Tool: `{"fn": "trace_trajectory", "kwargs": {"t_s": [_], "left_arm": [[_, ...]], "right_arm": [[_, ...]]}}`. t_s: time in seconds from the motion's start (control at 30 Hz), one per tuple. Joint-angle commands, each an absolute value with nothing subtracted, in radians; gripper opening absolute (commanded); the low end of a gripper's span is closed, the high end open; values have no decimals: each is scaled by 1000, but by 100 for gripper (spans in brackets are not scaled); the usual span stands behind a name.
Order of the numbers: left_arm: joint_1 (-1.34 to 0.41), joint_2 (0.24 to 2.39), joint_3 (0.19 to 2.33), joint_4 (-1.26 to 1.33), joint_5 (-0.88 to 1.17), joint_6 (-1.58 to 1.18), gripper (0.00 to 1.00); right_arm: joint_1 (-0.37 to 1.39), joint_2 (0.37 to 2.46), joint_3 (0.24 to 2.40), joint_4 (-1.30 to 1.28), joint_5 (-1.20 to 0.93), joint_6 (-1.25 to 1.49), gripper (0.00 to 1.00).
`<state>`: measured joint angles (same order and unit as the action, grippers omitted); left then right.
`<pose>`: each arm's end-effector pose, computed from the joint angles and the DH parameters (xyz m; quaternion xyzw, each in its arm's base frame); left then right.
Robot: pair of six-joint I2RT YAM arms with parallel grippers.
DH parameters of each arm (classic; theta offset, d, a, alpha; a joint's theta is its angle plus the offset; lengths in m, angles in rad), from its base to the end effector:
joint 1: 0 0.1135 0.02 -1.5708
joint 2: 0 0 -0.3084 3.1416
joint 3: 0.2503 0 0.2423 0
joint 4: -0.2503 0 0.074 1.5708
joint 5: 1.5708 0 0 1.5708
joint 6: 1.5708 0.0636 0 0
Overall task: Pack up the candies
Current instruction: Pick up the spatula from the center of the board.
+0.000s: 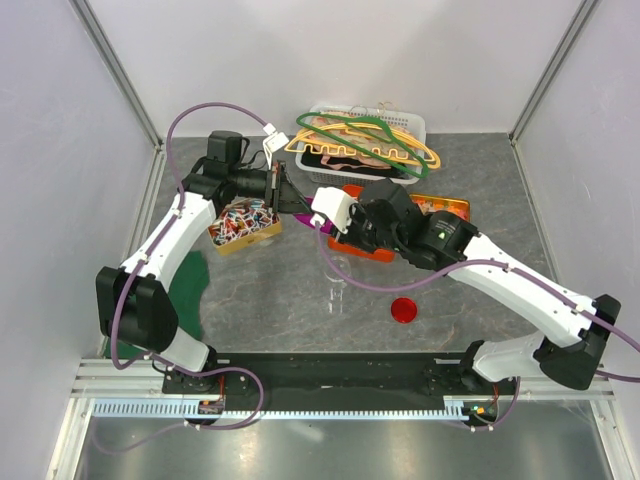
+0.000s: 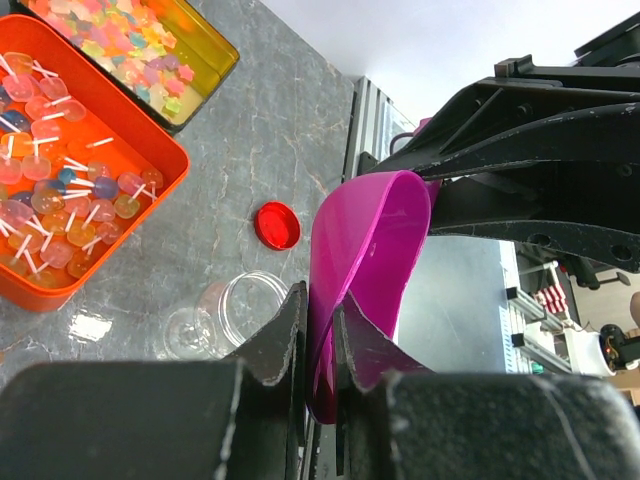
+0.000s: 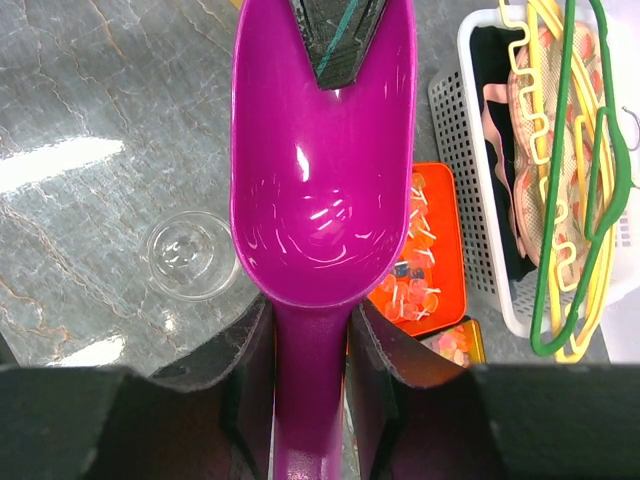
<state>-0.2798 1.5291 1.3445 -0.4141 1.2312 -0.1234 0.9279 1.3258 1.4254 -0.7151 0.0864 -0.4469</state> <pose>0.2983 -0.1481 0.3839 0.3253 0.6986 -0.5766 0.2714 0.1752 0.2248 0.4164 -0.5476 0.6984 0.0721 0.4552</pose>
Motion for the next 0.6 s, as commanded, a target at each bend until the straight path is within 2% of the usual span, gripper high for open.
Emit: {"fn": "trace_trajectory", "kwargs": {"t_s": [0.0,0.27,0.3,0.37,0.57], "left_arm": [[-290,1536,1333,-390,1282,-161,2],[-290,1539,1321,-377,1290,-167,2],[-290,1537,1319,-379,1290,-167,2],[-290,1539,1318,-376,1290,-167,2],[-293,1542,1315,-371,1293,-167,2]], "right_arm": [[945,1350,1494,-618,104,-439,33],[957,1371,1526,-617,115,-428,33],[959,1373,1528,-615,117,-428,15],[960,1377,1528,-609,129,-422,0],[960,1387,1529,-598,153,-413,0]]}}
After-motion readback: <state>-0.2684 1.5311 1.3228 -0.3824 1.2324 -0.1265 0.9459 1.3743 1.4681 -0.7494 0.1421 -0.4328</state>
